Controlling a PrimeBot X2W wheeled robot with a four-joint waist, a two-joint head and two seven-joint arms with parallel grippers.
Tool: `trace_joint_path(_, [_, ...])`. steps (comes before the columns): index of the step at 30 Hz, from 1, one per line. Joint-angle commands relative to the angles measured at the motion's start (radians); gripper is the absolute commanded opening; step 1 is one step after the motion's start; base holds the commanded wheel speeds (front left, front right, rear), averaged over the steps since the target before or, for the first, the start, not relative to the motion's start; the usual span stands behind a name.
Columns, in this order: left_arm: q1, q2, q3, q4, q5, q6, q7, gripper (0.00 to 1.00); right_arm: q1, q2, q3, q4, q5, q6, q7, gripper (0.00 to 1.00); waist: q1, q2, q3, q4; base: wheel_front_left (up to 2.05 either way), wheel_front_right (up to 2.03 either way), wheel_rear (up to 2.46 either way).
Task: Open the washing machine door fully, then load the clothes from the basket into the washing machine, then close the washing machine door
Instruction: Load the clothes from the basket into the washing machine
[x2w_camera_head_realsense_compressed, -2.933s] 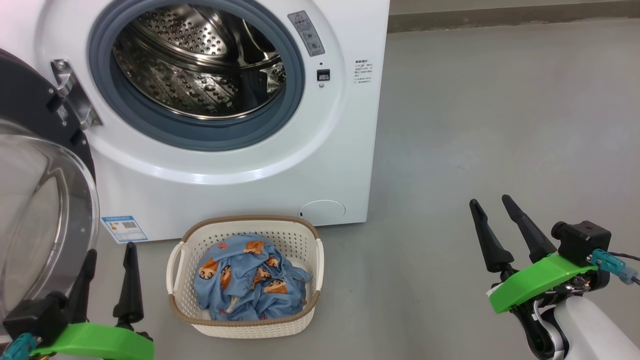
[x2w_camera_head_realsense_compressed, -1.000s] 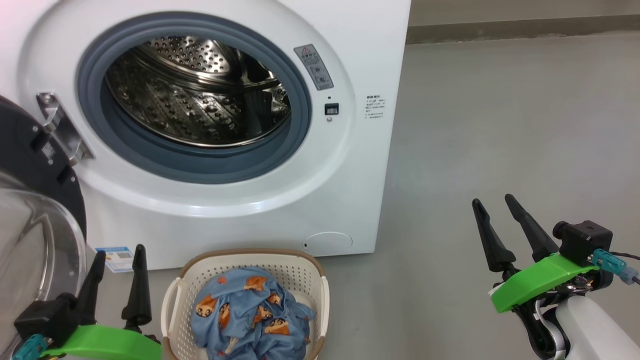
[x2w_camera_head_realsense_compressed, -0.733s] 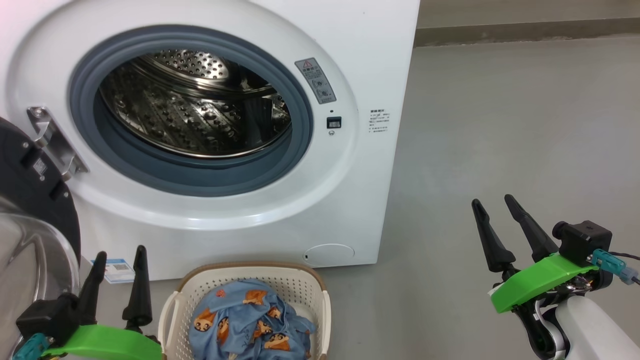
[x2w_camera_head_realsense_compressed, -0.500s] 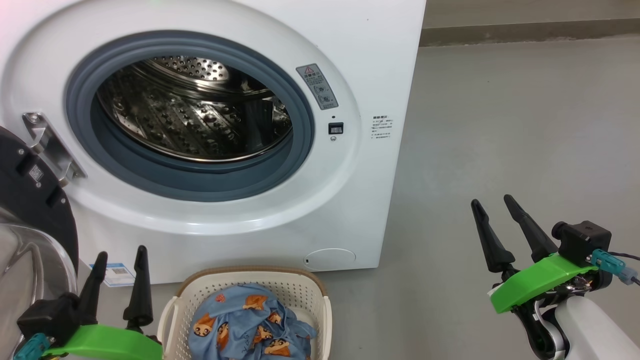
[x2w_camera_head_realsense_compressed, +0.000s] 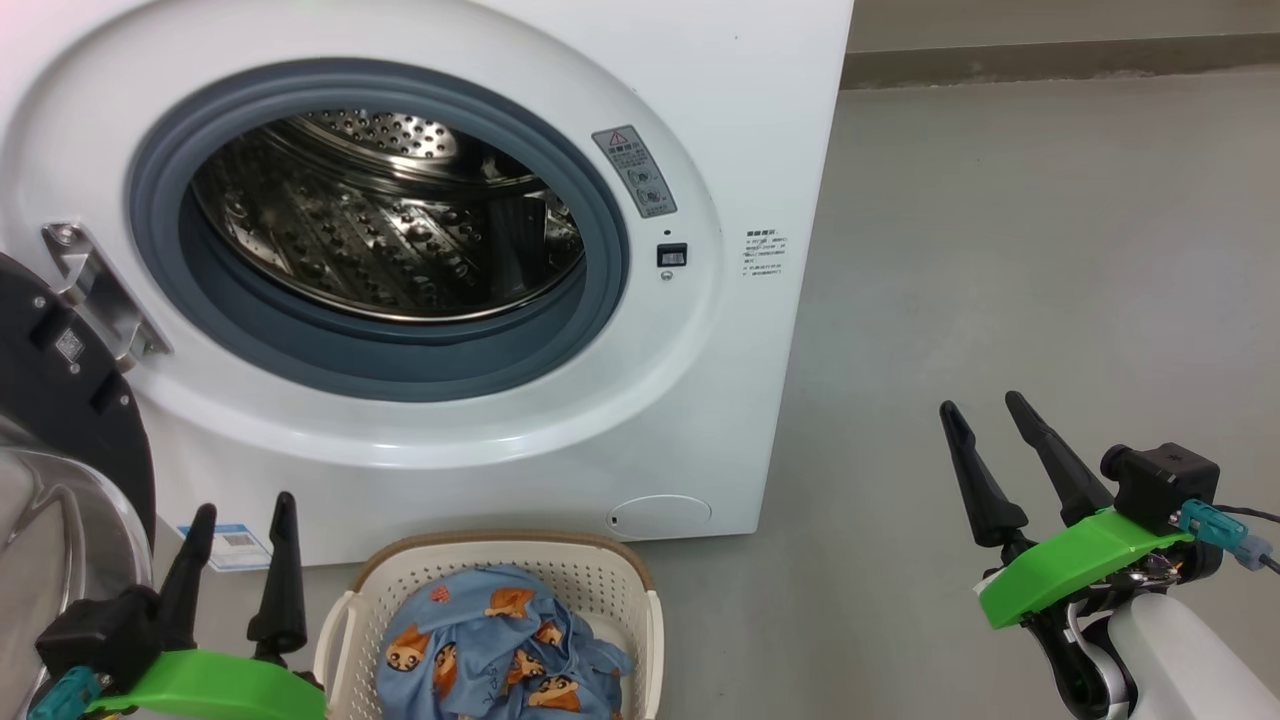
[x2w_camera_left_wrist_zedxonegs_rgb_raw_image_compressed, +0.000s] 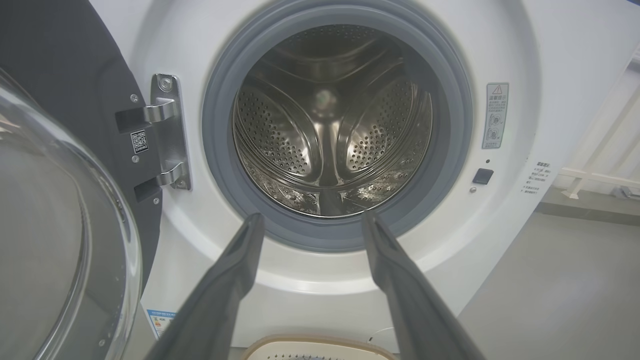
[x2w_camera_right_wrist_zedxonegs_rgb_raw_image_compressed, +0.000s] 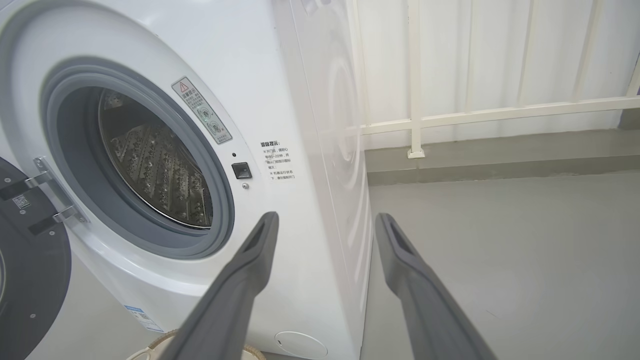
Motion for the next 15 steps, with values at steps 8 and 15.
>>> trace_joint_path(8, [-0.047, 0.035, 0.031, -0.017, -0.008, 0.008, -0.005, 1.0, -0.028, -0.005, 0.013, -0.02, -0.013, 0.006, -0.012, 1.0, 0.0, 0.0, 0.011, -0.001, 0.0, 0.0, 0.0])
trace_joint_path(15, [-0.052, 0.032, 0.024, -0.006, -0.01, 0.013, 0.0, 1.0, -0.035, -0.001, 0.012, -0.02, -0.015, 0.006, -0.012, 1.0, 0.0, 0.0, 0.034, -0.006, 0.0, 0.0, 0.0])
